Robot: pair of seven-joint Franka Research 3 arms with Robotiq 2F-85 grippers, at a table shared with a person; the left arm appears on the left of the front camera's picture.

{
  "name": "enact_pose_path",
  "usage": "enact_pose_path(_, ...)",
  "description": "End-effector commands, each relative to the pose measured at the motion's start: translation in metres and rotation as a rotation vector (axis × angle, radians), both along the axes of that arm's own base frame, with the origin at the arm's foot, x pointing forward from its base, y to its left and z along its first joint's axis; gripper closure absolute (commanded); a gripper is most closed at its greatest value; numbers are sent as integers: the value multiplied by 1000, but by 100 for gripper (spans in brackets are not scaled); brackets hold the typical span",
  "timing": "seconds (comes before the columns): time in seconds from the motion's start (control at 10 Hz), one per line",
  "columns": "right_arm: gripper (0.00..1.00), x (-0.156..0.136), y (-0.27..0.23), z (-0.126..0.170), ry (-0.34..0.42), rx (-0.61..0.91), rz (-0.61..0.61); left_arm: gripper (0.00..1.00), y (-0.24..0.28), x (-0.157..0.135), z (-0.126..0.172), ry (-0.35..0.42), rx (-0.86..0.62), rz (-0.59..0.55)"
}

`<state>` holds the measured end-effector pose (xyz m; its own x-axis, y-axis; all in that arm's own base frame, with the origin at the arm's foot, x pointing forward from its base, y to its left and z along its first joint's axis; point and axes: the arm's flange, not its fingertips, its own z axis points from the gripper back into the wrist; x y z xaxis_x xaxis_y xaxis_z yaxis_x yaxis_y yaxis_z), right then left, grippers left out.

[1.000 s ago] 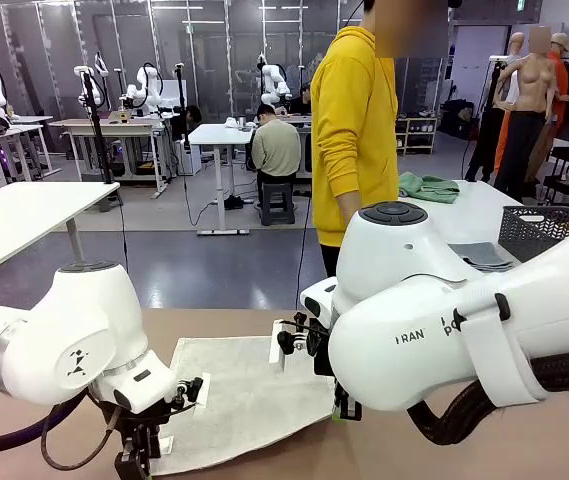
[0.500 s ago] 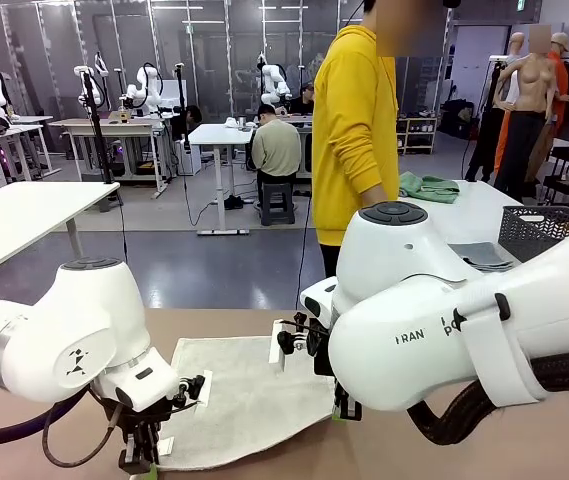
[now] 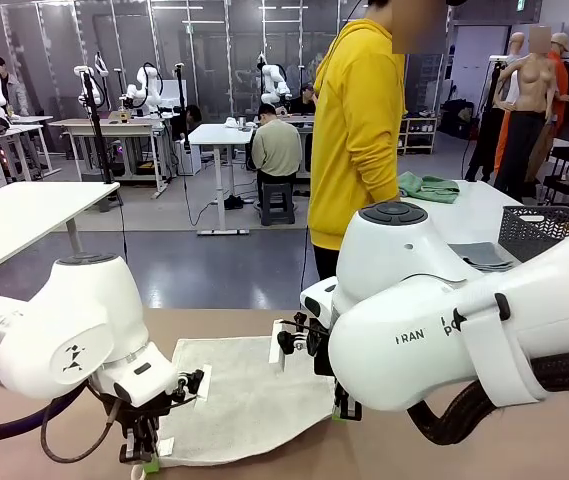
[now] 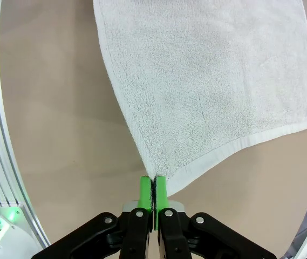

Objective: Fold the towels and place them in the basket.
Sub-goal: When a person lays out a Towel with hook on the table, fold it in half twice.

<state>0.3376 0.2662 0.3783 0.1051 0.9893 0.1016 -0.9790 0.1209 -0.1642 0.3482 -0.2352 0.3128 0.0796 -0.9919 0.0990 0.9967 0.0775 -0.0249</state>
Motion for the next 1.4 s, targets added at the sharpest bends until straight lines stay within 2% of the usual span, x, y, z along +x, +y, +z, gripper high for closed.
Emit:
enact_pose_path(0.0,100,-1,-1,1,-4,-3,0,100,29,-42,10,-23,-30,2)
enact_pose_path(0.1,100,-1,-1,1,-4,-3,0,100,29,-40,16,-42,-18,5)
enact_pose_path(0.2,100,-1,-1,1,-4,-3,0,100,0,0,10,-16,-10,3)
enact_pose_path(0.6,100,-1,-1,1,-4,-3,0,100,0,0,10,-16,-10,3)
enact_pose_path(0.7,96,0,0,0,0,0,0,93,1,-1,11,-13,-9,3)
enact_pose_path(1.0,96,52,-15,26,63,13,-17,93,21,47,49,38,-51,-8)
enact_pose_path(1.1,96,67,-14,28,58,5,-27,93,22,65,55,10,-24,30)
enact_pose_path(1.3,96,99,-14,29,22,34,-54,93,18,105,60,-15,-32,3)
